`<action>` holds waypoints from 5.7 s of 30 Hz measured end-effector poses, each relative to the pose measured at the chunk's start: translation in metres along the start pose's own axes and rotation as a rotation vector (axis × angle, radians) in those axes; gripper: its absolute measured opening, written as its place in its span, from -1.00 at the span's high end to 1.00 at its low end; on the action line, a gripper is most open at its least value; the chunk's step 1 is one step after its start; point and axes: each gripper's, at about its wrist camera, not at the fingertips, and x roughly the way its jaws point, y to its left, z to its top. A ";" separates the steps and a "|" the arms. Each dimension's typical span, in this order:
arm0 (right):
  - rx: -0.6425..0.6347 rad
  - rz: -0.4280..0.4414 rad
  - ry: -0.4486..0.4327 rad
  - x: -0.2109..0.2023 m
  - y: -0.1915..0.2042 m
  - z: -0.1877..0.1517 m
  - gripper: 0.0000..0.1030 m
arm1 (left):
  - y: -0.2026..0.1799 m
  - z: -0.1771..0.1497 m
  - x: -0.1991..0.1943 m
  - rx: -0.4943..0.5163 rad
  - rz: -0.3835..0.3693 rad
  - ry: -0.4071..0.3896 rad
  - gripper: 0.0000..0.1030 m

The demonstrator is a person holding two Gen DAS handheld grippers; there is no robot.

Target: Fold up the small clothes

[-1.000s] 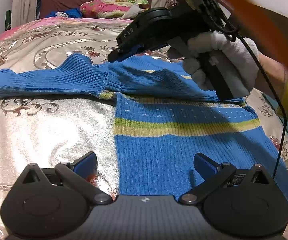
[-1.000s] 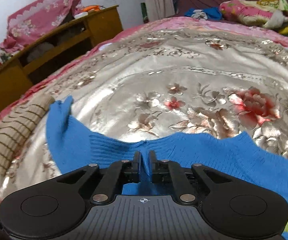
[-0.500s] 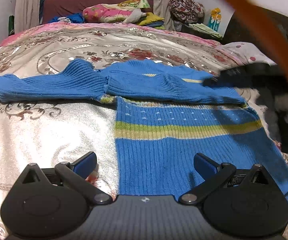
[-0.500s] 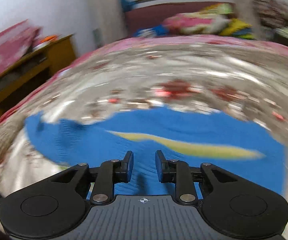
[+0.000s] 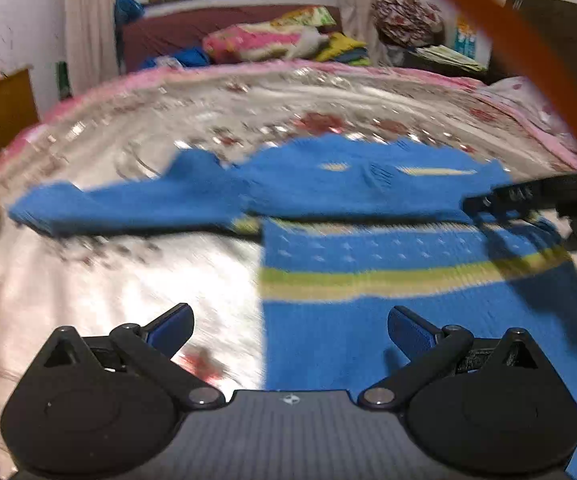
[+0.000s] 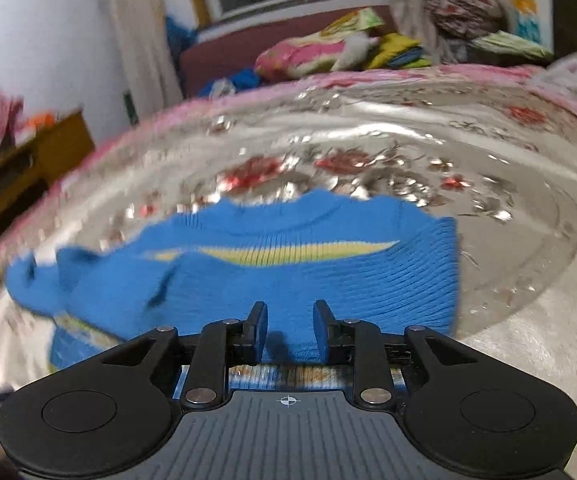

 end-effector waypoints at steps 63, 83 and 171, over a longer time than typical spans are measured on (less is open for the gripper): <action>0.173 0.190 -0.022 -0.036 -0.020 -0.048 0.33 | 0.185 0.097 0.064 -0.648 0.103 -0.167 0.72; 0.209 0.190 -0.024 -0.039 -0.033 -0.046 0.32 | -0.076 0.075 0.062 0.158 -0.215 -0.026 0.59; 0.249 -0.048 -0.006 0.004 -0.076 0.033 0.35 | 0.018 0.049 0.060 -0.043 -0.225 -0.074 0.01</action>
